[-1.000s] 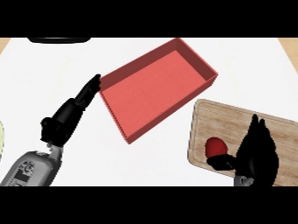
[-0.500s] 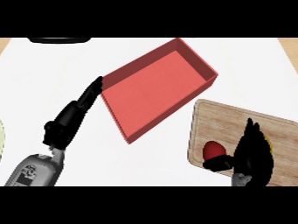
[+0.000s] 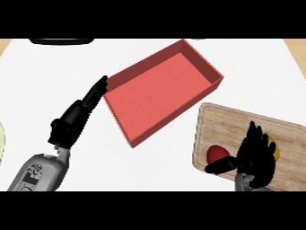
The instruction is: Pick the tomato from the cutting board and place it in the cardboard box
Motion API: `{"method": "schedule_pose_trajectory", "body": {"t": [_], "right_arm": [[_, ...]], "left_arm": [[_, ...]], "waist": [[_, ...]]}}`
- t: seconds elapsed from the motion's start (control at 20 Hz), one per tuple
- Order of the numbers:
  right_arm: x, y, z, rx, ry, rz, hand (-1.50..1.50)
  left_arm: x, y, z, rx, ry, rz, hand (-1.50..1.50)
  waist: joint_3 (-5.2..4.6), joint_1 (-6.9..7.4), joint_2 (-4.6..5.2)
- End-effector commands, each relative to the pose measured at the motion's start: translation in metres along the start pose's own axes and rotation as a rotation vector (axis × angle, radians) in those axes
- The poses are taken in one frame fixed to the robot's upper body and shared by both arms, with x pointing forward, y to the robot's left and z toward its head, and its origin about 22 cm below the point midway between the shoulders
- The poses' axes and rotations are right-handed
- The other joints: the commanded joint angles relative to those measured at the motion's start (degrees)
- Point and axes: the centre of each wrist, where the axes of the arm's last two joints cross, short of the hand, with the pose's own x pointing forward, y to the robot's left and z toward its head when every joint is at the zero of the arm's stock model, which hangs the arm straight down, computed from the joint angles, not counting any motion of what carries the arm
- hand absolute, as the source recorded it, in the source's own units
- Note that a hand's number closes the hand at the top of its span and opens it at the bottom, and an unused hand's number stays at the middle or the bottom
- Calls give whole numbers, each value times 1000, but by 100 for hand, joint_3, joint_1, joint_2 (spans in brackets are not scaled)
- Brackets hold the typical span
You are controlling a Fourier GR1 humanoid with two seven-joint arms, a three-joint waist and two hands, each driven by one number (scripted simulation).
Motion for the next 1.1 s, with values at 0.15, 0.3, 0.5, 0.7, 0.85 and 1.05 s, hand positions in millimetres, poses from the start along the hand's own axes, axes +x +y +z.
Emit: {"method": "schedule_pose_trajectory", "body": {"t": [0.15, 0.3, 0.5, 0.7, 0.85, 1.05], "right_arm": [[-20, 19, -21, -8, 175, 72, -150], [-13, 23, -12, -3, 157, 70, -150], [-25, 19, -26, 24, 154, 91, 150], [-19, 24, -26, -33, 117, 121, 150], [-17, 37, -11, -18, -151, 227, 150], [25, 33, 55, 124, -897, 415, 150]], "left_arm": [[8, 2, 4, 1, 8, -14, 0], [-6, -8, -1, -19, 6, 8, 0], [0, -9, 1, 0, -3, -5, 0], [4, -6, 0, -23, -2, 9, 0], [-3, -7, 4, -53, -3, 6, 0], [8, -22, -7, -110, -46, -4, 0]], "waist": [[43, 6, 51], [41, -11, 53], [42, 3, 53], [42, 9, 54], [44, 79, 60], [44, 747, 77]]}}
